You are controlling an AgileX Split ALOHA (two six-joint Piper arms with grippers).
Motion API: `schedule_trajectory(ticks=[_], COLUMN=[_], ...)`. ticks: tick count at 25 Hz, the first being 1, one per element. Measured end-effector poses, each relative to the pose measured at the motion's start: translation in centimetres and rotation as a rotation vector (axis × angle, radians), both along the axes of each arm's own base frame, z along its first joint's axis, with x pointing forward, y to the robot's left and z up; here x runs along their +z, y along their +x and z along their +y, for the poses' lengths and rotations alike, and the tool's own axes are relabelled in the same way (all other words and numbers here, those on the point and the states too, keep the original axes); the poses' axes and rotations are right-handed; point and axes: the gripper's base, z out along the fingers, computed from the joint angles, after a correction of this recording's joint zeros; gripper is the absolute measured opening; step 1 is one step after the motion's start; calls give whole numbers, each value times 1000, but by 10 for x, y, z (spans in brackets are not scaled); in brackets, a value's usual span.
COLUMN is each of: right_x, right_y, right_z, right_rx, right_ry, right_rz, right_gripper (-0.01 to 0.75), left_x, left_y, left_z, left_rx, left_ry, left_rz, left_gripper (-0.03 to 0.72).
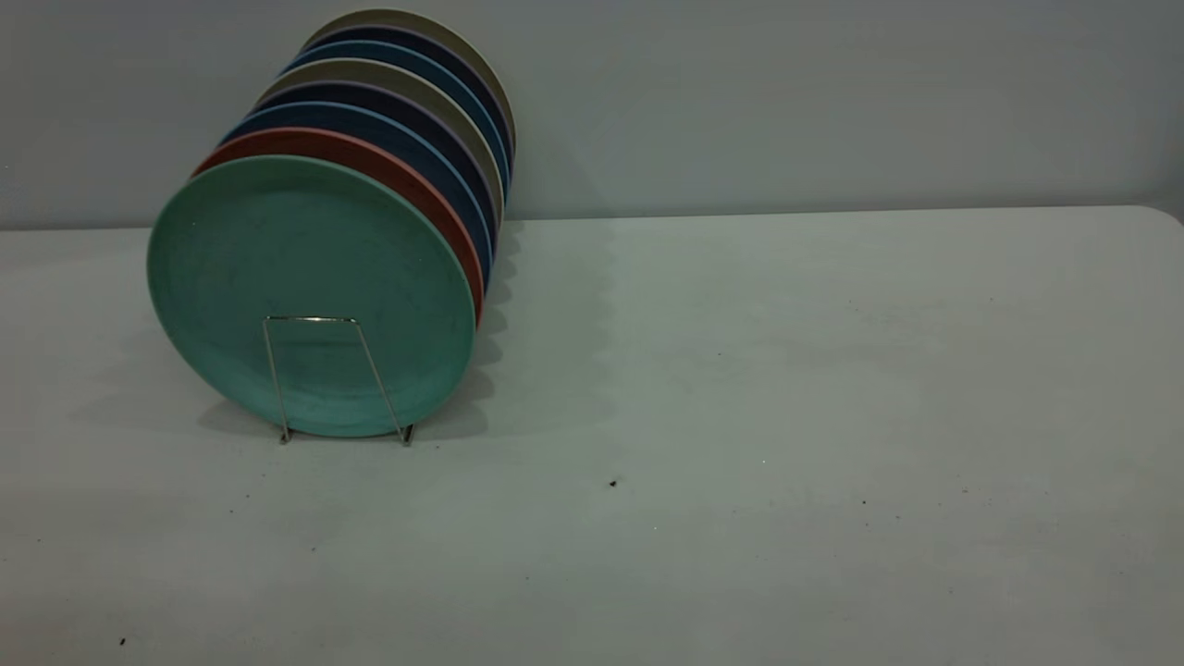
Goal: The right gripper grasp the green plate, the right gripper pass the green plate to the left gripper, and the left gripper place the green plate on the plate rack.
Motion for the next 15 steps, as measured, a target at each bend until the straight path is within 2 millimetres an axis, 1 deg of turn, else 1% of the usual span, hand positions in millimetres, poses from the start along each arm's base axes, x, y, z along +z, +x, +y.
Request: schedule_trajectory(ticks=[7, 9, 15], right_x=[0, 0, 0], right_y=[0, 0, 0], right_z=[0, 0, 0], right_rx=[0, 0, -4], right_ry=[0, 0, 0], right_rz=[0, 0, 0], right_gripper=[361, 361, 361], left_x=[0, -1, -1], left_y=[-26, -29, -29], left_z=[1, 1, 1], left_rx=[22, 24, 24], left_ry=[-9, -12, -12], left_rz=[-184, -202, -209], left_gripper=[512, 512, 512])
